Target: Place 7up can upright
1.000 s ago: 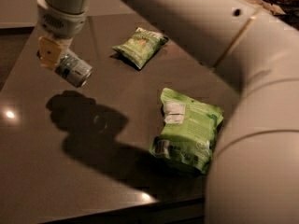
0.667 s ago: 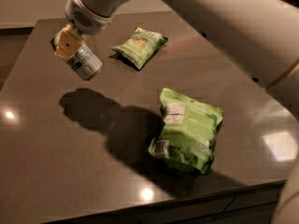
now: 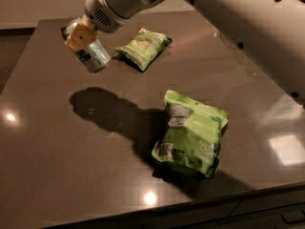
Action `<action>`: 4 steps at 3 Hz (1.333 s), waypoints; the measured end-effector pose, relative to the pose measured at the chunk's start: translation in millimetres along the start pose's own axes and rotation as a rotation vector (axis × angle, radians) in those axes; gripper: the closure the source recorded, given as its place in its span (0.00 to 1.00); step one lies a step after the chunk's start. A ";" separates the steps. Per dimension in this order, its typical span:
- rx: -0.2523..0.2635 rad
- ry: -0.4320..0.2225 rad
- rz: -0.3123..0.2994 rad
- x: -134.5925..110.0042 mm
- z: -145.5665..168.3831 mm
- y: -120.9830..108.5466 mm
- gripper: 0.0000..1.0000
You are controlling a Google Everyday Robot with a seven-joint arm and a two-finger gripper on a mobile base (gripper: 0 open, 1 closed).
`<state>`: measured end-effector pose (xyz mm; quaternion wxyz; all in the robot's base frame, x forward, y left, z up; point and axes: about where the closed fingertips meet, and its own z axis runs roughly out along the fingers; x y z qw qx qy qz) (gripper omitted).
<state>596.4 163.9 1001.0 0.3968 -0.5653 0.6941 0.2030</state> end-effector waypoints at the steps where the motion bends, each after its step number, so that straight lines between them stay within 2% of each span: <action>1: 0.053 -0.028 0.009 3.1 -6.8 -5.9 1.00; 2: 0.174 -0.102 0.047 17.5 -28.6 -28.1 1.00; 4: 0.327 -0.194 0.133 50.5 -67.8 -63.5 1.00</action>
Offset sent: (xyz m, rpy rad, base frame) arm 0.0308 -0.0694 0.0143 0.1593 -0.1573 -0.2356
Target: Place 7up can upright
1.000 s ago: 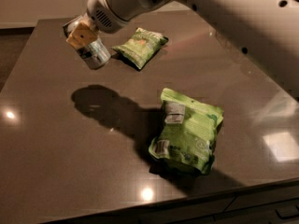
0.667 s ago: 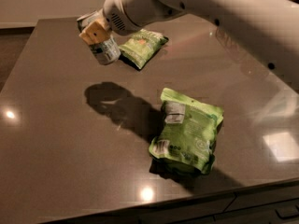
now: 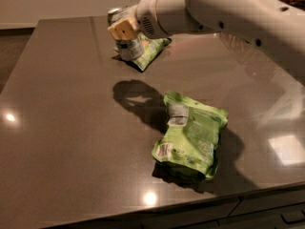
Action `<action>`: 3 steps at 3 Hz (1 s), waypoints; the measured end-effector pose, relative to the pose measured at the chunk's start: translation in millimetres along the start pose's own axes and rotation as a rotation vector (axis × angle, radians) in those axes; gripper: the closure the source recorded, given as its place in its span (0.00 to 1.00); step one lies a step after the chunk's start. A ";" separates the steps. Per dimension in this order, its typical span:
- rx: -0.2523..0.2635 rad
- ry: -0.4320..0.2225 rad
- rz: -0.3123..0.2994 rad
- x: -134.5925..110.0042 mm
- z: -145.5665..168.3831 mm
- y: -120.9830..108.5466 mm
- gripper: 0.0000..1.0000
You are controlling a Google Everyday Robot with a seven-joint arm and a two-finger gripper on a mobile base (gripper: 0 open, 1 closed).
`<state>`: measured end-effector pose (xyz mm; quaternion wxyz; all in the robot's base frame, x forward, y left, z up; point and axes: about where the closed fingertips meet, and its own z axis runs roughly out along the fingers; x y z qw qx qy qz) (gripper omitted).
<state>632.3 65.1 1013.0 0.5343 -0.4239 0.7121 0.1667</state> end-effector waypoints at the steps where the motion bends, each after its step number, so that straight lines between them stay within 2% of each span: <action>1: 0.067 -0.039 0.050 20.3 -12.5 -25.2 1.00; 2: 0.114 -0.071 0.087 38.3 -21.9 -48.8 1.00; 3: 0.140 -0.105 0.116 55.0 -26.8 -67.3 1.00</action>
Offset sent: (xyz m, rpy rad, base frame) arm 0.0399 -0.1035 -0.0309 0.1602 -0.0413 -0.1916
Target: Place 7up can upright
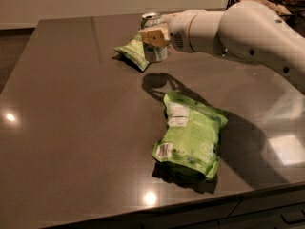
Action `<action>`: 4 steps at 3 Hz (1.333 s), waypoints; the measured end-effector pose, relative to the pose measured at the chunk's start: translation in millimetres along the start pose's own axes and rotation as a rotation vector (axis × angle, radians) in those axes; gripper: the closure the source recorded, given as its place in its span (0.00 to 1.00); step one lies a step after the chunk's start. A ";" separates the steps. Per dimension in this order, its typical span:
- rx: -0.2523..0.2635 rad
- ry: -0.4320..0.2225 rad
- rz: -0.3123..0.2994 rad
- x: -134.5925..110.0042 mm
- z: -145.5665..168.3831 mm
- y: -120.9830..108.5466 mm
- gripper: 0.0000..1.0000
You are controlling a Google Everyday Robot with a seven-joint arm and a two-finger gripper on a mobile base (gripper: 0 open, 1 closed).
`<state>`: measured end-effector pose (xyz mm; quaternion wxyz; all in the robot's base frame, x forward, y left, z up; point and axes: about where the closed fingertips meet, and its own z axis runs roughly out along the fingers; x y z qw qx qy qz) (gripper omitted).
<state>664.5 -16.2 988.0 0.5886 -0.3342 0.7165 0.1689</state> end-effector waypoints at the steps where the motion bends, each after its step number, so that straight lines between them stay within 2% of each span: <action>1: 0.028 -0.028 0.014 13.2 -3.5 -17.0 1.00; 2: 0.055 -0.049 0.028 26.4 -7.4 -31.2 1.00; 4: 0.076 -0.082 0.058 50.0 -11.9 -49.5 1.00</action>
Offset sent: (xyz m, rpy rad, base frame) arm 0.0214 -0.0606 -0.0320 0.0778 -0.0473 -0.0934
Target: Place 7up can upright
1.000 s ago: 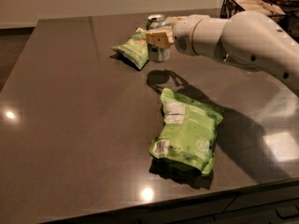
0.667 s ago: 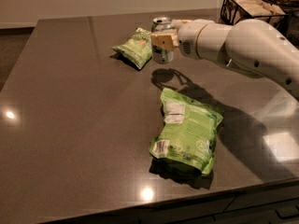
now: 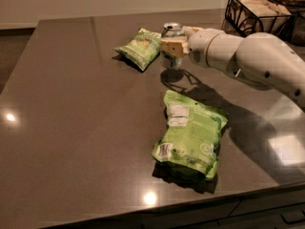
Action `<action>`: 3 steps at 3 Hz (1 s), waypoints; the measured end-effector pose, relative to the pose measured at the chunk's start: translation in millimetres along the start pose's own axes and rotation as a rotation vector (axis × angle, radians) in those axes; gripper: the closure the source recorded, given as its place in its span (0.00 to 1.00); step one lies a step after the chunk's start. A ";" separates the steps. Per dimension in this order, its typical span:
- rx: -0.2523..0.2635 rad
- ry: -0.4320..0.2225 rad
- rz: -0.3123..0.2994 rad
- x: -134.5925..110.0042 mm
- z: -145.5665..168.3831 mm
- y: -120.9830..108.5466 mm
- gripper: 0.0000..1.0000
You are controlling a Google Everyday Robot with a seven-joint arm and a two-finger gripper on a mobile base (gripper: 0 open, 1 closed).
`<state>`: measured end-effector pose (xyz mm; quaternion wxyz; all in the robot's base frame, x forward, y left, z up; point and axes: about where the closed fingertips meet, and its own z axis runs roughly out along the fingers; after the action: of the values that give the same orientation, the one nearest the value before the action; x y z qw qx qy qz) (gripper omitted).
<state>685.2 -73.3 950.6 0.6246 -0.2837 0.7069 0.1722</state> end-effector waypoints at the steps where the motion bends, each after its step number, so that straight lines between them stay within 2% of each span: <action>1: 0.003 -0.010 0.008 8.5 -1.7 -5.7 1.00; 2: 0.012 -0.022 -0.004 16.1 -3.0 -8.6 0.85; 3: 0.018 -0.023 -0.007 25.2 -3.7 -10.9 0.62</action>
Offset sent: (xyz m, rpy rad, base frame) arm 0.0025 -0.0219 -0.0231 0.0024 -0.0499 -0.0257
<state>687.5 -88.7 927.7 0.6358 -0.2784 0.7002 0.1670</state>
